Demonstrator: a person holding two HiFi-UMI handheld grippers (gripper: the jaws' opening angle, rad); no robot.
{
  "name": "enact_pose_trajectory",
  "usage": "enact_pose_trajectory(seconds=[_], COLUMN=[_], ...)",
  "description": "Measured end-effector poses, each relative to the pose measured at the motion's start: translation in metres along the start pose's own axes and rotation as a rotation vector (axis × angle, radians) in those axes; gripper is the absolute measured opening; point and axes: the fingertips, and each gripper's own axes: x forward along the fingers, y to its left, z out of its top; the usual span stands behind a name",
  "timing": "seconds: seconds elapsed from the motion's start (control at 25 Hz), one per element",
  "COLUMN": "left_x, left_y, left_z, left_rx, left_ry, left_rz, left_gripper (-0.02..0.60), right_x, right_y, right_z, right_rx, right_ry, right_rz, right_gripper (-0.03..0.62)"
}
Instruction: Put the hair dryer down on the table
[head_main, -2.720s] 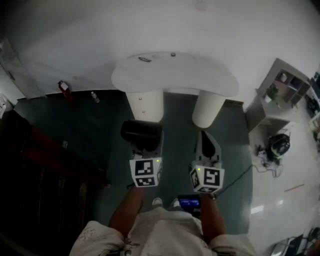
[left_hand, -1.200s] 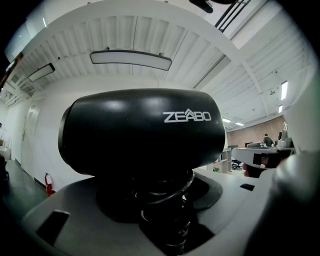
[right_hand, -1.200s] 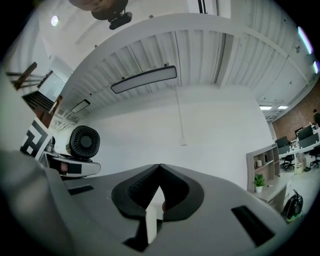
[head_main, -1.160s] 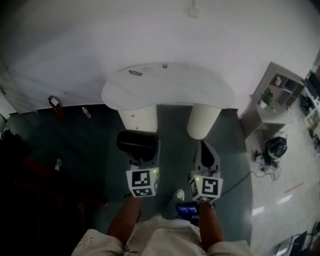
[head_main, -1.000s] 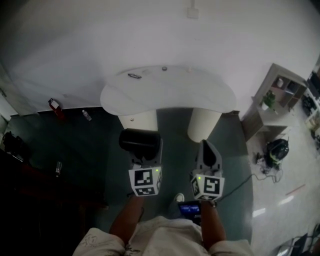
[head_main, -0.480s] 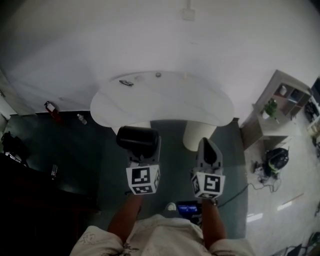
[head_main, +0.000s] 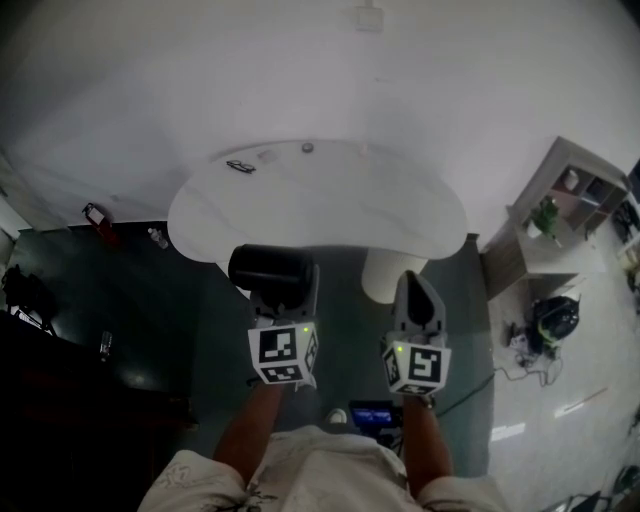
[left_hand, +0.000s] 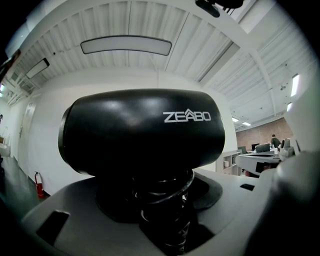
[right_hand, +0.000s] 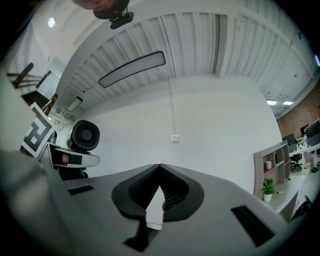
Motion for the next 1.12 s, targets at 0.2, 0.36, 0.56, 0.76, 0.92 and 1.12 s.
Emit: enact_pose_trajectory(seconds=[0.2,0.36,0.56,0.76,0.92,1.12], left_x=[0.04,0.075,0.121,0.164,0.196,0.233], left_y=[0.011,0.028,0.056,0.089,0.109,0.121], left_z=[-0.012,-0.014,-0.015,-0.014,-0.012,-0.014], left_rx=[0.011,0.004,0.0,-0.008,-0.02,-0.021], left_ry=[0.011,0.011,0.019,0.026,0.027,0.035], left_rz=[-0.012,-0.015,-0.026,-0.042,-0.055,-0.073], left_gripper=[0.241,0.241,0.241,0.241,0.241,0.241], right_x=[0.035,0.074,0.129,0.184,0.219,0.253], right_y=[-0.007,-0.005,0.002,0.02,0.027,0.022], right_z=[-0.016,-0.018,-0.021,-0.023,-0.025,-0.029], right_rx=[0.002,-0.012,-0.016,-0.027,-0.042,-0.009], right_ry=[0.022,0.009,0.02,0.016,0.015,0.016], right_rz=[-0.023,-0.017,-0.034,-0.027,-0.035,-0.05], right_gripper=[0.005,0.005,0.005,0.005,0.005,0.005])
